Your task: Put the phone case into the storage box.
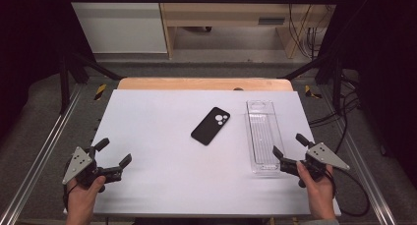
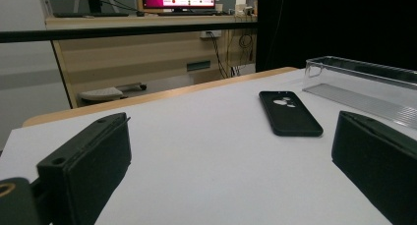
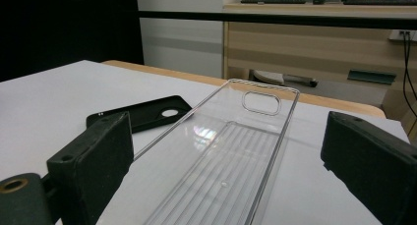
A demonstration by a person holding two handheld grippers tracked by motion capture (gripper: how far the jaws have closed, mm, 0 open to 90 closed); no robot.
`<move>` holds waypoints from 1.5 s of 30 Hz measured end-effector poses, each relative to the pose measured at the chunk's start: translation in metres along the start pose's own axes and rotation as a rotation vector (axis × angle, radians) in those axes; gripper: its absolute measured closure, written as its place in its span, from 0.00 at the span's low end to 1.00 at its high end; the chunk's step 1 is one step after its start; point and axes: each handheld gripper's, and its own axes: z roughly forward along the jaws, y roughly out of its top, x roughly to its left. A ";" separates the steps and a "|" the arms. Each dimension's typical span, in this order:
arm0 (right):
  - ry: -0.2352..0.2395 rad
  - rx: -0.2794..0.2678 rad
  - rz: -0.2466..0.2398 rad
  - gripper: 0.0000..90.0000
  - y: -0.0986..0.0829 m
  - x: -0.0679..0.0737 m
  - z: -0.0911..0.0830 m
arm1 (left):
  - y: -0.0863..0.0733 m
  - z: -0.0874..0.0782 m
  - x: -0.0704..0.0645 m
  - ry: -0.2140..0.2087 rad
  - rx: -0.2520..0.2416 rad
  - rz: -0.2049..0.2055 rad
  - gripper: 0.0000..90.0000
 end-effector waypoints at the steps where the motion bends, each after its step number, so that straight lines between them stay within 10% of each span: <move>1: 0.000 0.000 0.000 0.07 0.000 0.000 0.000 | 0.000 0.000 0.000 0.003 0.002 0.000 0.02; 26: -0.131 0.002 -0.005 0.05 0.006 0.001 -0.005 | 0.000 -0.001 0.001 0.019 0.006 -0.012 0.03; 33: -0.209 0.005 -0.005 0.05 0.028 0.021 -0.005 | 0.000 -0.001 0.000 0.020 0.011 -0.005 0.03; 45: -0.094 0.009 -0.005 0.06 0.067 0.072 0.025 | -0.001 0.000 -0.004 0.006 0.028 0.017 0.03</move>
